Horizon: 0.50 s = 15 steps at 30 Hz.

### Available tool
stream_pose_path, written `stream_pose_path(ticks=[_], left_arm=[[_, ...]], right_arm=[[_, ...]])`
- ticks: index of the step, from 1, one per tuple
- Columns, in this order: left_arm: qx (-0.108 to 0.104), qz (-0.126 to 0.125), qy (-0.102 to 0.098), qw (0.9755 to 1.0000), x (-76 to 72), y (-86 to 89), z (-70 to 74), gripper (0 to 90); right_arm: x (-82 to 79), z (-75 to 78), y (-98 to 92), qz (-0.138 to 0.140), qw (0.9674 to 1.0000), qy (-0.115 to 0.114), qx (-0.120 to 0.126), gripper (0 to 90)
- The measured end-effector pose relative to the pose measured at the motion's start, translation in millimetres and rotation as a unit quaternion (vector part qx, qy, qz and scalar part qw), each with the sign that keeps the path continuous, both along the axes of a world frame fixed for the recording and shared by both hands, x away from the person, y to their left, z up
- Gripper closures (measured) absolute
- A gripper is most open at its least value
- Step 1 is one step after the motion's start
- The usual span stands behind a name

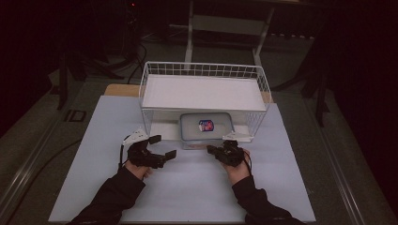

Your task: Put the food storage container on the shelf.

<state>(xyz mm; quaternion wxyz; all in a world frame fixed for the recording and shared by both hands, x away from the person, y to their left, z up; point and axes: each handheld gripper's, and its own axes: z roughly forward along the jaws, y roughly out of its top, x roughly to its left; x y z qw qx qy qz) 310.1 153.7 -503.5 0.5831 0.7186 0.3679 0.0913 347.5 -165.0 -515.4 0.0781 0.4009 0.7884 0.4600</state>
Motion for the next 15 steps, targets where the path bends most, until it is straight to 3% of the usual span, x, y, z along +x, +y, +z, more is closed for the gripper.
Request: stream_pose_path(ticks=[15], left_arm=[[0.012, -0.014, -0.005, 0.9998, -1.0, -6.6, -3.7, 1.0]], right_arm=[[21.8, 0.2, 9.7, -0.03, 0.9995, -0.008, 0.003, 89.9]])
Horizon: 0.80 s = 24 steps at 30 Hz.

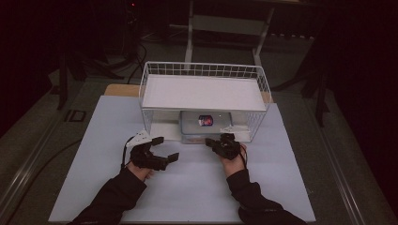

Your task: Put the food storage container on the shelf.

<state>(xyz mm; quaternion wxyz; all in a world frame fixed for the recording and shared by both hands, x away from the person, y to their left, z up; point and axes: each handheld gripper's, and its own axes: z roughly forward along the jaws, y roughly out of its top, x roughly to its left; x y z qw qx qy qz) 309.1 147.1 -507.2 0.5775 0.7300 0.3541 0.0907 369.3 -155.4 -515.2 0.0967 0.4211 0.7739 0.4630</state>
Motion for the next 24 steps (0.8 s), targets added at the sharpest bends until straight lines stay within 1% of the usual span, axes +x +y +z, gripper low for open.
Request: stream_pose_path(ticks=[2, 4, 13, 16, 17, 20, 24], left_arm=[[0.0, 0.001, 0.003, 1.0, 0.5, 0.5, -0.2, 1.0], [-0.002, 0.002, 0.001, 1.0, 0.2, 0.6, -0.5, 1.0], [0.007, -0.001, -0.003, 1.0, -0.4, -1.1, -0.1, 1.0], [0.01, -0.003, -0.007, 0.9999, -1.0, -1.8, 0.4, 1.0], [0.011, -0.004, -0.008, 0.9999, -1.1, -2.0, 0.5, 1.0], [0.01, -0.005, -0.007, 0.9999, -1.1, -2.3, 0.3, 1.0], [0.01, -0.004, -0.008, 0.9999, -1.5, -2.1, 0.3, 1.0]], right_arm=[[3.1, 0.6, 1.2, -0.004, 1.0, -0.001, -0.004, 90.0], [6.6, 0.5, 1.4, -0.006, 1.0, -0.001, -0.002, 89.9], [18.7, -0.6, 5.9, -0.014, 0.9999, 0.0, -0.001, 89.9], [22.8, -0.2, 8.7, -0.015, 0.9999, -0.004, -0.005, 89.9], [24.0, -0.2, 9.2, -0.016, 0.9999, -0.003, -0.003, 89.9], [27.7, -0.9, 11.0, -0.016, 0.9998, -0.006, -0.005, 89.9], [32.9, -0.5, 12.8, -0.02, 0.9998, -0.002, -0.002, 89.9]])
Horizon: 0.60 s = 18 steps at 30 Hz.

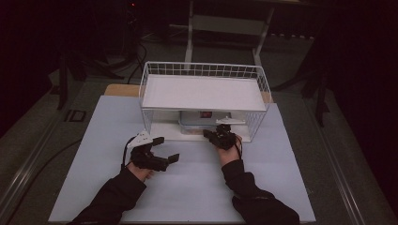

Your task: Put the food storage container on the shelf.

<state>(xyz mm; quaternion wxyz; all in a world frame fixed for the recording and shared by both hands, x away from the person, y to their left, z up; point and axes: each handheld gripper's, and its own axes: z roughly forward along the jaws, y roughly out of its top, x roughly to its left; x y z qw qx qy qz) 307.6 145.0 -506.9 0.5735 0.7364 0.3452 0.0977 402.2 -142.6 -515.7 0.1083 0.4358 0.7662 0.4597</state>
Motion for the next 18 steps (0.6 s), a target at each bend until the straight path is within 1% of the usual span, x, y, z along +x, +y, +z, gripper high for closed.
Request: stream_pose_path(ticks=[3, 4, 6, 8, 12, 13, 15, 18], left_arm=[[-0.002, -0.001, 0.0, 1.0, -0.4, 0.0, 0.7, 1.0], [-0.002, -0.001, -0.001, 1.0, -0.4, -0.1, 0.8, 1.0], [-0.005, -0.002, -0.002, 1.0, -0.6, -0.3, 0.8, 1.0], [-0.003, -0.002, -0.001, 1.0, -0.5, -0.8, 0.9, 1.0], [-0.001, -0.003, -0.002, 1.0, -1.0, -1.1, 1.2, 1.0], [-0.002, -0.003, -0.002, 1.0, -1.1, -1.1, 1.4, 1.0], [-0.002, -0.003, -0.001, 1.0, -1.1, -0.8, 2.0, 1.0], [-0.006, -0.004, 0.004, 1.0, -1.9, -1.0, 3.4, 1.0]], right_arm=[[2.5, 0.6, 1.0, -0.006, 1.0, 0.003, 0.002, 89.9], [3.9, -0.1, 0.8, -0.004, 1.0, -0.002, 0.004, 89.9], [4.3, -0.6, 1.6, -0.003, 1.0, 0.001, 0.006, 89.9], [4.6, -1.3, 4.5, 0.002, 1.0, -0.005, -0.001, 90.0], [4.7, -1.0, 6.6, 0.004, 1.0, -0.006, -0.002, 89.9], [4.4, -2.0, 7.1, 0.003, 1.0, 0.002, 0.004, 89.9], [1.8, -2.6, 7.9, 0.009, 0.9998, 0.009, 0.012, 89.9], [-4.1, -1.5, 8.6, 0.019, 0.9998, 0.001, 0.008, 89.4]])
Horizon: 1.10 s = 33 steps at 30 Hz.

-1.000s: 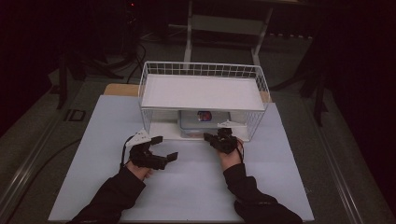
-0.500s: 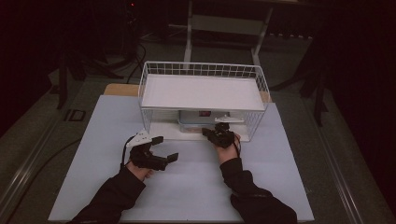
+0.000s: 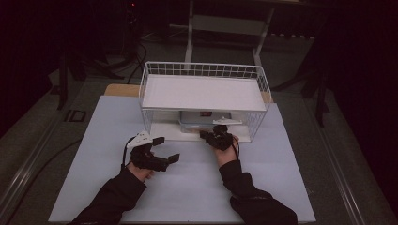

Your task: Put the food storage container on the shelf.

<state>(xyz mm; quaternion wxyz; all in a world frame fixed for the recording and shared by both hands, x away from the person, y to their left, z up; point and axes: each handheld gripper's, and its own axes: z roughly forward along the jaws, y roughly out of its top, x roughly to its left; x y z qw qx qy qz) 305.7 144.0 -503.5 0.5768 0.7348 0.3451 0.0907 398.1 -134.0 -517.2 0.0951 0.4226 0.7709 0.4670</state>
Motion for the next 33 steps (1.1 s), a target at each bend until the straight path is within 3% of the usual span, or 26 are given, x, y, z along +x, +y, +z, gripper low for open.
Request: stream_pose_path(ticks=[6, 11, 12, 13, 16, 17, 20, 33], left_arm=[[0.003, -0.003, -0.007, 1.0, -3.1, -2.3, 4.0, 1.0], [0.003, -0.006, -0.008, 0.9999, -3.8, -2.7, 5.2, 1.0], [0.003, -0.006, -0.008, 0.9999, -3.8, -2.7, 5.2, 1.0], [0.001, -0.007, -0.009, 0.9999, -4.2, -3.0, 6.3, 1.0], [0.007, -0.01, -0.015, 0.9998, -5.6, -2.4, 10.8, 1.0], [0.009, -0.01, -0.017, 0.9998, -6.1, -2.4, 12.7, 1.0], [0.005, -0.015, -0.019, 0.9997, -7.4, -1.1, 18.5, 1.0], [0.018, -0.026, -0.029, 0.9991, -21.3, 14.5, 36.0, 1.0]], right_arm=[[-8.0, 3.6, -3.6, 0.01, 0.9999, -0.005, 0.007, 81.2], [-17.5, 6.5, -9.2, 0.013, 0.9995, -0.024, 0.016, 50.0], [-17.5, 6.5, -9.2, 0.013, 0.9995, -0.024, 0.016, 50.0], [-20.6, 7.6, -11.6, 0.009, 0.9993, -0.033, 0.016, 38.6], [-21.6, 8.5, -14.4, 0.01, 0.999, -0.036, 0.026, 31.9], [-22.1, 9.7, -18.3, 0.016, 0.9986, -0.033, 0.038, 19.2], [-25.0, 11.0, -22.7, 0.022, 0.9982, -0.04, 0.038, 13.7], [-53.0, 29.2, -45.1, 0.034, 0.9965, -0.063, 0.043, 14.8]])
